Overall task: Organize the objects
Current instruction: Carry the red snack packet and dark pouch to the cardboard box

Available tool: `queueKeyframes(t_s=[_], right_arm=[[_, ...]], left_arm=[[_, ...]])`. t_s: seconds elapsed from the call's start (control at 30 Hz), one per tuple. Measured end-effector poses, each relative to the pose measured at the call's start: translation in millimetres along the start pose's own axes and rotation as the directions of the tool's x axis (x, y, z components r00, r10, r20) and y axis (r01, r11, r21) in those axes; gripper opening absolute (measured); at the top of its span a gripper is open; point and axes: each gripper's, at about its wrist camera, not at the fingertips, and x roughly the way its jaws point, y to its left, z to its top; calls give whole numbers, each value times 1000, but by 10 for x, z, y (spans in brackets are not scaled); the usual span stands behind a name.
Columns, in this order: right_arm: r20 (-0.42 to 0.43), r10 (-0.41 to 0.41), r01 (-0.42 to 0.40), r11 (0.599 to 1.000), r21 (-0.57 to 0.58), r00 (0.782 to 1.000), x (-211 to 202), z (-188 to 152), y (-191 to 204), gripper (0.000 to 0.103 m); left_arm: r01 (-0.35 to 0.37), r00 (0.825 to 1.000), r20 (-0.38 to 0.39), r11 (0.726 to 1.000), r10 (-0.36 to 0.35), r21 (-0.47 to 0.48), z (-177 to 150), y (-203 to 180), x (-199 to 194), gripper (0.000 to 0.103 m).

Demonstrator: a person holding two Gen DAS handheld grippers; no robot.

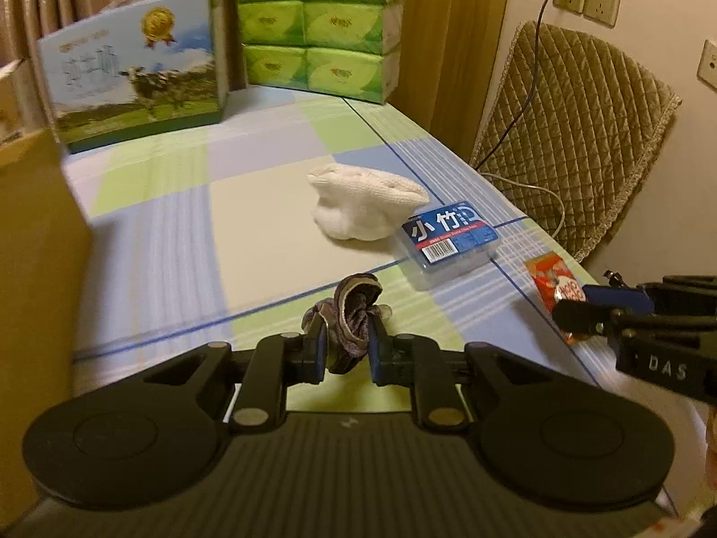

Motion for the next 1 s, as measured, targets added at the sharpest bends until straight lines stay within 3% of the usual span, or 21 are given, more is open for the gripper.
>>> queueKeyframes(t_s=[0.6,1.0], right_arm=[[51,50,-47,997,-62,997,-1379,-76,782,23],[67,105,-100,992,-76,992,-1946,-210,1267,23]], left_arm=[[-29,999,42,997,32,-71,-402,15,-1738,14],[-69,996,57,993,74,-91,-739,37,-2482,14]])
